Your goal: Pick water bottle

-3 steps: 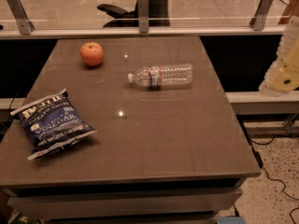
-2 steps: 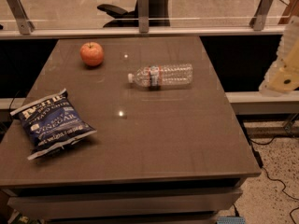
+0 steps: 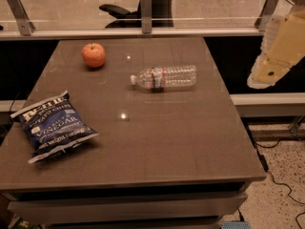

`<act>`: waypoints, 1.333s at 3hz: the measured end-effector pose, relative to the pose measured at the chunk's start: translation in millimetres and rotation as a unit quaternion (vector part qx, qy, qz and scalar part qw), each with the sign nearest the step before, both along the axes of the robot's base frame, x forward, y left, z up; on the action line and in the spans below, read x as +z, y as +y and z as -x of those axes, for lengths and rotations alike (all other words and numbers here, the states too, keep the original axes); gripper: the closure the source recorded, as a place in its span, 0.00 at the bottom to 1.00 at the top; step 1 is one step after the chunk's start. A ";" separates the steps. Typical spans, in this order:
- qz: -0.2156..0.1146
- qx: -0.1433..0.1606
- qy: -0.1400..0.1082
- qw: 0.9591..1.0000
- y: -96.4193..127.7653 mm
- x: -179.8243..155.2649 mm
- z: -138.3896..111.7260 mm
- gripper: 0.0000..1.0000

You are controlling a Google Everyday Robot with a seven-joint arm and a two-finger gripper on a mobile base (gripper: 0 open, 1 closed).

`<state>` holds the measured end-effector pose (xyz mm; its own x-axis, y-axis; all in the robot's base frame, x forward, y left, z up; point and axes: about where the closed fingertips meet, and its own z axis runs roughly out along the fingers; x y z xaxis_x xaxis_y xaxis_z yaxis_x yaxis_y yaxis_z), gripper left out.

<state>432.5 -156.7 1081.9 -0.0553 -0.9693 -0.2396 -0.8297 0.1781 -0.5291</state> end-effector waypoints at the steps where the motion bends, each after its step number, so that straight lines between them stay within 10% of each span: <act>1: 0.000 0.006 -0.013 1.000 6.3 10.5 6.1 0.00; 4: 0.009 0.025 0.030 0.999 30.5 -26.9 -38.4 0.00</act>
Offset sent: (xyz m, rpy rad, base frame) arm 0.0460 0.0285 -0.0334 -0.0041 0.0550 0.0677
